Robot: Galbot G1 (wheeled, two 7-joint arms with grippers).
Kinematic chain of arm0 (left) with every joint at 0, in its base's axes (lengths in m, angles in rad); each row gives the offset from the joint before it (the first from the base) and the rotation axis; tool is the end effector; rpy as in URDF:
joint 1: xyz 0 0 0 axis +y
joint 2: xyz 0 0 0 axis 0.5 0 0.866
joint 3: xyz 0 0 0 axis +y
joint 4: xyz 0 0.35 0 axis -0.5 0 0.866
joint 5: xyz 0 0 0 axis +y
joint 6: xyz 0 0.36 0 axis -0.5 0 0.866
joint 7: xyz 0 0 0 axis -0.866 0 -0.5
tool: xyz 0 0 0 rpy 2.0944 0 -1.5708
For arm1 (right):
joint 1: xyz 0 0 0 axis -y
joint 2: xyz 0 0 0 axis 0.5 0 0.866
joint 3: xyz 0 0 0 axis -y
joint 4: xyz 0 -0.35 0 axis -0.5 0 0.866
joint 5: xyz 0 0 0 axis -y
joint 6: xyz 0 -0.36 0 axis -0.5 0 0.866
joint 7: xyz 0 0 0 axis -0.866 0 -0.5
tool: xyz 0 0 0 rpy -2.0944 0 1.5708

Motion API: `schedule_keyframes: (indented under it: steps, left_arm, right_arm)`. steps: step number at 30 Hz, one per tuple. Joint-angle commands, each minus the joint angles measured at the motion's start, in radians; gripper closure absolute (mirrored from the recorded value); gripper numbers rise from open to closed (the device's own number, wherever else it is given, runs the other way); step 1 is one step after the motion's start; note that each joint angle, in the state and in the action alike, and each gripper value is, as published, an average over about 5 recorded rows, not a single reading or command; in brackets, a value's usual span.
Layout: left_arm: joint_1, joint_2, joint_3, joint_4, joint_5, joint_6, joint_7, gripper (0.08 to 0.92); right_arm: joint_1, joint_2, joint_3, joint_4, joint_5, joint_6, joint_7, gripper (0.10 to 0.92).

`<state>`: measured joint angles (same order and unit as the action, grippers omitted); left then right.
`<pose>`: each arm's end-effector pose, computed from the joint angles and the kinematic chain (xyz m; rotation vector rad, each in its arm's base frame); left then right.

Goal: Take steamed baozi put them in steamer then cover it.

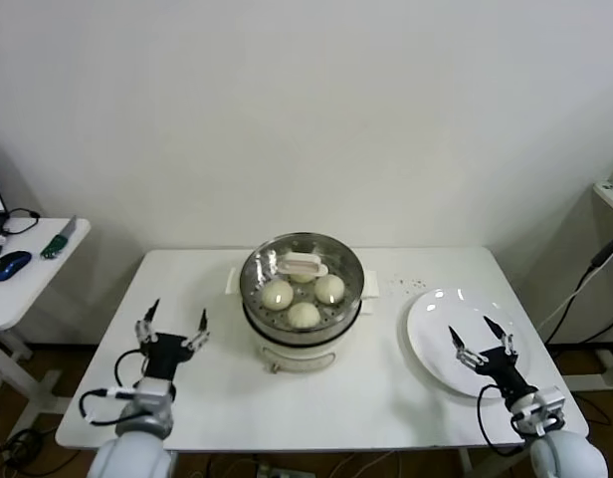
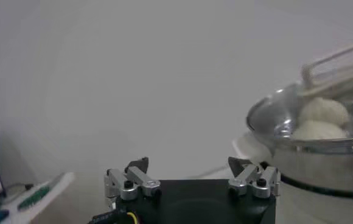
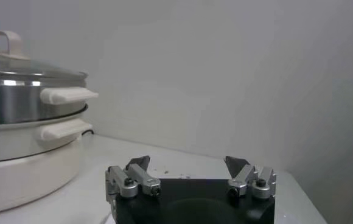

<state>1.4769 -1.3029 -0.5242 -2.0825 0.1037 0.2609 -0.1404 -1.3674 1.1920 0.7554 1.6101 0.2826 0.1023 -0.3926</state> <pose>0.2156 0.0462 -0.2830 0.1003 -2.9457 -0.5468 0.2437 -0.2010 -0.3774 0.3168 -2.9896 0.1780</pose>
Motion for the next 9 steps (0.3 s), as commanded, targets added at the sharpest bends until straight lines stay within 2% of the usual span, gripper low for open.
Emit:
schedule_keyframes:
  steps: [1, 9]
  left_arm:
    - [0.093, -0.06, -0.167, 0.07, -0.221, -0.308, 0.042, 0.177]
    - [0.107, -0.062, -0.152, 0.085, -0.184, -0.311, 0.055, 0.177]
  right_arm:
    - [-0.003, 0.008, -0.007, -0.001, 0.014, 0.016, 0.005, 0.203]
    - [0.024, -0.005, -0.038, 0.003, 0.024, 0.014, 0.027, 0.203]
